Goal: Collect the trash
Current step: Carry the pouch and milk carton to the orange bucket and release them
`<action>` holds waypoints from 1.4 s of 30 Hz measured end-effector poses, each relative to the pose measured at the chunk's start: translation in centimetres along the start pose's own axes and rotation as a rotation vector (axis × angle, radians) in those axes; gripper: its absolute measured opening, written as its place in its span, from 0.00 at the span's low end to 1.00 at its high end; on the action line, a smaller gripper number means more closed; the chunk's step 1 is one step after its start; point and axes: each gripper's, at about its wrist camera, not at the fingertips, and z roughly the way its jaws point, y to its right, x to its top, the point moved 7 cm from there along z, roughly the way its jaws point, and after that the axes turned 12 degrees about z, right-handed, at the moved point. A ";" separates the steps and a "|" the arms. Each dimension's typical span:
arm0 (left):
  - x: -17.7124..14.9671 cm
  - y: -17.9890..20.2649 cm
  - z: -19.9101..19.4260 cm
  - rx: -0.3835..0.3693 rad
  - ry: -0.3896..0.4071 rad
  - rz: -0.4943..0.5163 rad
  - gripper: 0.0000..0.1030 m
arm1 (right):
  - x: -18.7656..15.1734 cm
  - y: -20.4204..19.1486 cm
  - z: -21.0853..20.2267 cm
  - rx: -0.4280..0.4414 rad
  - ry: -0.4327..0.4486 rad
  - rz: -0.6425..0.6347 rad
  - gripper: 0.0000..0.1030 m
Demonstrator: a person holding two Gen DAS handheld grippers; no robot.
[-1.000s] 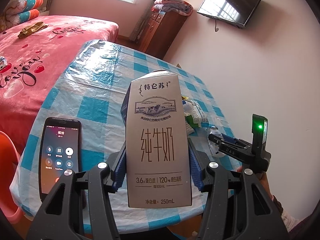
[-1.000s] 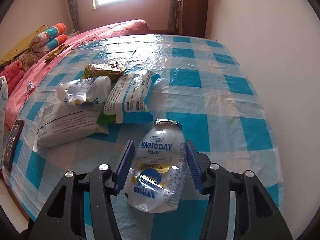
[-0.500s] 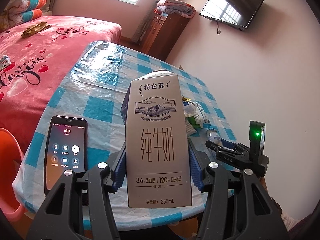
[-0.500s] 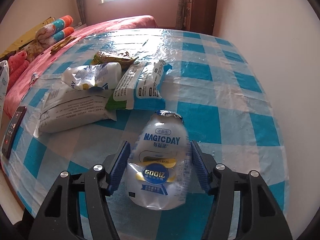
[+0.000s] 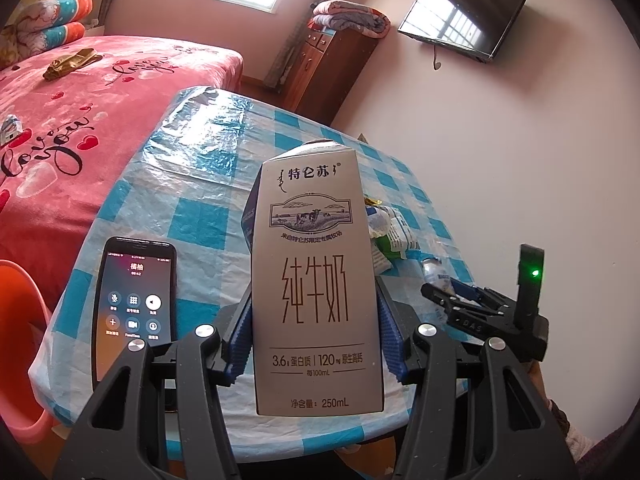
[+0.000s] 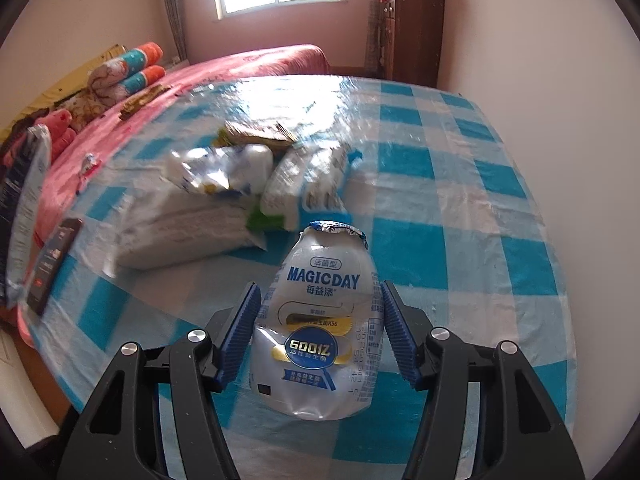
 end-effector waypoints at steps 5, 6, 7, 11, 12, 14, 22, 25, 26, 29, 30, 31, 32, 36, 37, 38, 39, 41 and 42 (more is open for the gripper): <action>0.2 -0.5 -1.0 0.007 0.023 -0.010 0.53 | 1.3 -3.0 -1.5 0.087 0.016 -0.004 0.60; 0.3 -0.7 -1.3 0.012 0.030 -0.012 0.53 | 1.5 -3.8 -1.7 0.108 0.016 -0.009 0.60; 0.2 -0.9 -1.6 0.016 0.034 -0.014 0.53 | 1.7 -5.0 -1.9 0.136 0.013 -0.018 0.60; 0.3 -2.1 -3.2 0.041 0.063 -0.039 0.53 | 2.4 -9.6 -2.6 0.244 -0.005 -0.057 0.60; 0.3 -2.5 -3.7 0.050 0.072 -0.045 0.53 | 2.5 -10.7 -2.8 0.270 -0.011 -0.069 0.60; 0.3 -3.5 -5.0 0.074 0.094 -0.060 0.53 | 2.7 -13.6 -3.1 0.330 -0.025 -0.098 0.60; -1.4 -8.6 -9.9 0.215 0.138 -0.127 0.53 | 2.1 -25.7 -4.0 0.548 -0.118 -0.245 0.60; -2.6 -11.1 -11.8 0.288 0.142 -0.167 0.53 | 1.3 -29.8 -4.2 0.606 -0.153 -0.303 0.60; -3.2 -12.1 -12.5 0.317 0.143 -0.182 0.53 | 1.0 -31.1 -4.2 0.626 -0.167 -0.321 0.60; -4.8 -14.8 -14.0 0.379 0.144 -0.240 0.53 | -0.2 -35.4 -4.4 0.674 -0.198 -0.388 0.60; -5.4 -15.7 -14.5 0.400 0.145 -0.263 0.53 | -0.6 -36.6 -4.3 0.684 -0.204 -0.409 0.60; -5.9 -16.4 -14.9 0.416 0.145 -0.279 0.53 | -1.1 -37.9 -4.3 0.697 -0.214 -0.430 0.60; -6.5 -17.3 -15.3 0.434 0.147 -0.301 0.53 | -1.4 -38.9 -4.2 0.706 -0.223 -0.444 0.60; -8.4 -20.3 -16.2 0.478 0.145 -0.377 0.53 | -2.8 -42.6 -3.5 0.729 -0.253 -0.489 0.60; -8.7 -20.8 -16.2 0.483 0.144 -0.389 0.53 | -3.2 -43.6 -3.2 0.737 -0.268 -0.496 0.60; -9.2 -21.5 -16.2 0.491 0.141 -0.406 0.53 | -3.6 -44.3 -2.9 0.742 -0.279 -0.503 0.60; -9.6 -22.1 -16.2 0.497 0.135 -0.418 0.53 | -3.8 -44.8 -2.8 0.743 -0.285 -0.510 0.60; -10.4 -22.9 -16.1 0.505 0.125 -0.442 0.53 | -4.6 -46.1 -2.3 0.746 -0.301 -0.523 0.60; -10.7 -23.3 -15.9 0.507 0.119 -0.453 0.53 | -5.0 -46.7 -2.1 0.748 -0.311 -0.526 0.60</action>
